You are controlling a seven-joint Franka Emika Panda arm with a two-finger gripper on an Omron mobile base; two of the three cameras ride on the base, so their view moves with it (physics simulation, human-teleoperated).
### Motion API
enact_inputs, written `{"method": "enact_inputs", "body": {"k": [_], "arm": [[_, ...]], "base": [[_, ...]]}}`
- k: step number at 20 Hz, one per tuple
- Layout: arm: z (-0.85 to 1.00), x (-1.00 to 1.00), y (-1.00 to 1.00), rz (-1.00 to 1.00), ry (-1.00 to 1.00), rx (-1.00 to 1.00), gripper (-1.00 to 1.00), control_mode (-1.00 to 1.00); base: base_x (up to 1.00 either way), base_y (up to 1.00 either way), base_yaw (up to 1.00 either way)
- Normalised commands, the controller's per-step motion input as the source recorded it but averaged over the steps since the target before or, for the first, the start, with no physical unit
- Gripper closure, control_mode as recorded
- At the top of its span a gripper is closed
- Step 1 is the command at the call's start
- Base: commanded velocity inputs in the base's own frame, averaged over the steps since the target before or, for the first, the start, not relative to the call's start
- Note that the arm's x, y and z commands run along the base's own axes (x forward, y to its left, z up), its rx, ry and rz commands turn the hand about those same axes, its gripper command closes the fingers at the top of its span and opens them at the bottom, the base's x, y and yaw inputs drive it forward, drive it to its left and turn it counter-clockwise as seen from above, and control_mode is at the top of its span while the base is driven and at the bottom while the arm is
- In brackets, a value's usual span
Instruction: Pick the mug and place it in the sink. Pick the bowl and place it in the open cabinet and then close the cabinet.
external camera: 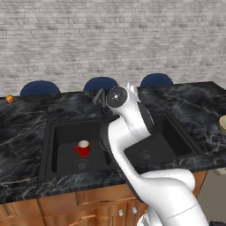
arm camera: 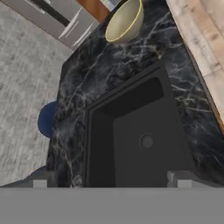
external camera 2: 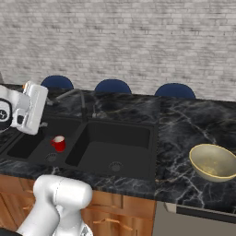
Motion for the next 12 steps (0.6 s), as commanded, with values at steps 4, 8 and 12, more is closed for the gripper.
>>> {"method": "enact_inputs", "body": {"k": [4, 8, 12], "arm": [[0.08, 0.00, -0.33, -0.18, -0.01, 0.15, -1.00, -1.00], [0.04, 0.00, -0.38, -0.10, -0.02, 0.21, -1.00, -1.00], [0.04, 0.00, -0.36, -0.02, 0.00, 0.33, -1.00, -1.00]], "base": [[0.00, 0.00, 0.00], [0.00, 0.00, 0.00], [0.00, 0.00, 0.00]]}}
